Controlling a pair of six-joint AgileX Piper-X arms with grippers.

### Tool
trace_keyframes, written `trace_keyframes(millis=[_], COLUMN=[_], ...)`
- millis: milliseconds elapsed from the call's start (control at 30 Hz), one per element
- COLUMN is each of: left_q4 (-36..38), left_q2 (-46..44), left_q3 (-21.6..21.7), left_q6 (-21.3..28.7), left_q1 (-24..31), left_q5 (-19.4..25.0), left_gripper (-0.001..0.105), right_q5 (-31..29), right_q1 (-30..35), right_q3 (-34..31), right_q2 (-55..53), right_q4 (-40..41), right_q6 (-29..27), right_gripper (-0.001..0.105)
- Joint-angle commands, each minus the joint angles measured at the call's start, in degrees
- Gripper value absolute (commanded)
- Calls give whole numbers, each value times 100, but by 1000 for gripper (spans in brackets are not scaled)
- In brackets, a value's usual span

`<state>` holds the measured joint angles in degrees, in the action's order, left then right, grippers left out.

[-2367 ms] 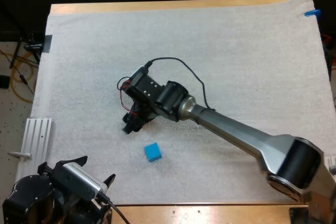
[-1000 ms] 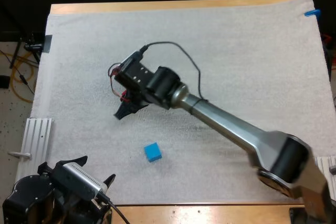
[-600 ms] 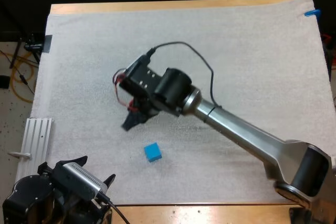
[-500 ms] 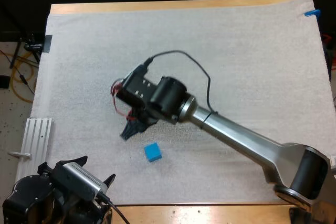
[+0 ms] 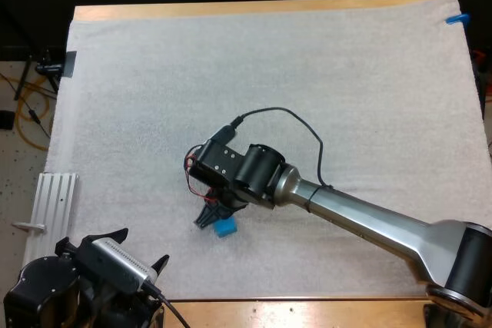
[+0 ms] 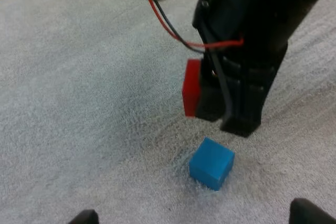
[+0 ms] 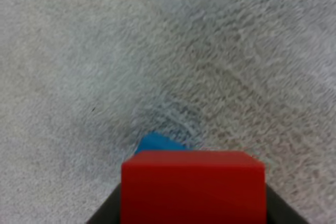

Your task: Stack red cube on blue cube

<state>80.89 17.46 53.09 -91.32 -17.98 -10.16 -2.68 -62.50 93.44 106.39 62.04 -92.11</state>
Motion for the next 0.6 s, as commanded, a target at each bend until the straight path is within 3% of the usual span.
trace_keyframes(millis=[0,567], left_q4=[-25,-25], left_q2=[-2,-2], left_q3=[51,51], left_q6=[26,26], left_q1=[-21,-21], left_q5=[-33,-33], left_gripper=[67,67], right_q5=[37,268], right_q1=[-45,-243], right_q3=[-107,-1238], right_q2=[-82,-41], right_q4=[-168,-1484], right_q6=[45,215], right_gripper=[13,13])
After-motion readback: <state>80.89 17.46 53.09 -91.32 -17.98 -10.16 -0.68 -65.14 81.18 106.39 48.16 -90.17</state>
